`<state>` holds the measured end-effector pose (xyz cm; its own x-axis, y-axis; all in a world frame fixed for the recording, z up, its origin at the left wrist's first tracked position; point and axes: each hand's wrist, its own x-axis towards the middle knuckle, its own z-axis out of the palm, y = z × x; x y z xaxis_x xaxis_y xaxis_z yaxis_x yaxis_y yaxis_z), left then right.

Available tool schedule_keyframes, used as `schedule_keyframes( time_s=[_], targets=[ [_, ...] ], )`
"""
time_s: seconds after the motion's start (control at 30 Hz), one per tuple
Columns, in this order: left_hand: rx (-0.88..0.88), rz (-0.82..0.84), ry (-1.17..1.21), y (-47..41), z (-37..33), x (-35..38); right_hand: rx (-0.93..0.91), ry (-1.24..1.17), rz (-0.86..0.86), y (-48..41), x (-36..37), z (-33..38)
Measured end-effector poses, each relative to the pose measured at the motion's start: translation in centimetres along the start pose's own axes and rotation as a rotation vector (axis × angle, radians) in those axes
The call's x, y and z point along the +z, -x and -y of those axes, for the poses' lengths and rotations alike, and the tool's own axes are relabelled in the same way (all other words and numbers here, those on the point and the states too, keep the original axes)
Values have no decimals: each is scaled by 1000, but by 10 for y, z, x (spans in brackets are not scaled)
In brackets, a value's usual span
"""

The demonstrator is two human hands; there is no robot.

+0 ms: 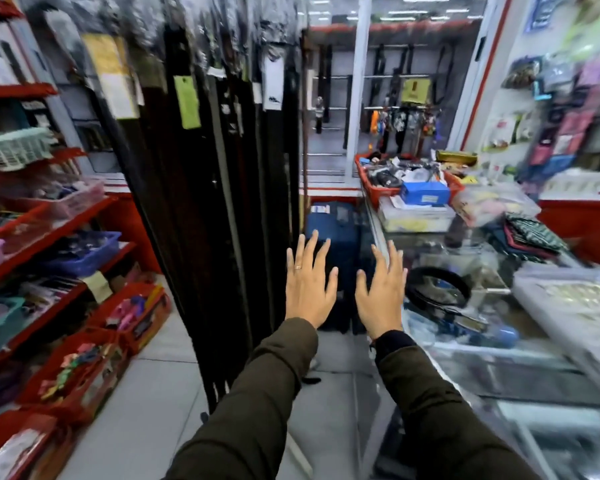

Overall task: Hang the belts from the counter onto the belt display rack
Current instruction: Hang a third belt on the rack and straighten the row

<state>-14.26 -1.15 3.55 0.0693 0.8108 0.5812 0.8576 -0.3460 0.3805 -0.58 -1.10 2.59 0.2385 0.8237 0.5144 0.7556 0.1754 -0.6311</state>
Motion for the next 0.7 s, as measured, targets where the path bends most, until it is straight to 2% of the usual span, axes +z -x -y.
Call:
schedule_keyframes(
  time_s=[0.1,0.23,0.37,0.47,0.57,0.7],
  targets=[
    [36,127,32,5,-29,45,171,28,-23,7,-18,-56],
    [111,372,1,3,-67,98,417,-77,-28,12,-49,-108],
    [213,698,-23,-13,-101,146,781,-281,25,10,-54,-171],
    [267,864,-83,-27,-121,176,1060,-592,15,7,-50,-216],
    [283,936,-152,-43,-132,197,1177,-823,-37,-1,-60,-212],
    [260,949,-159,-54,-142,209,1186,-888,-12,-9,-64,-207]
  ],
)
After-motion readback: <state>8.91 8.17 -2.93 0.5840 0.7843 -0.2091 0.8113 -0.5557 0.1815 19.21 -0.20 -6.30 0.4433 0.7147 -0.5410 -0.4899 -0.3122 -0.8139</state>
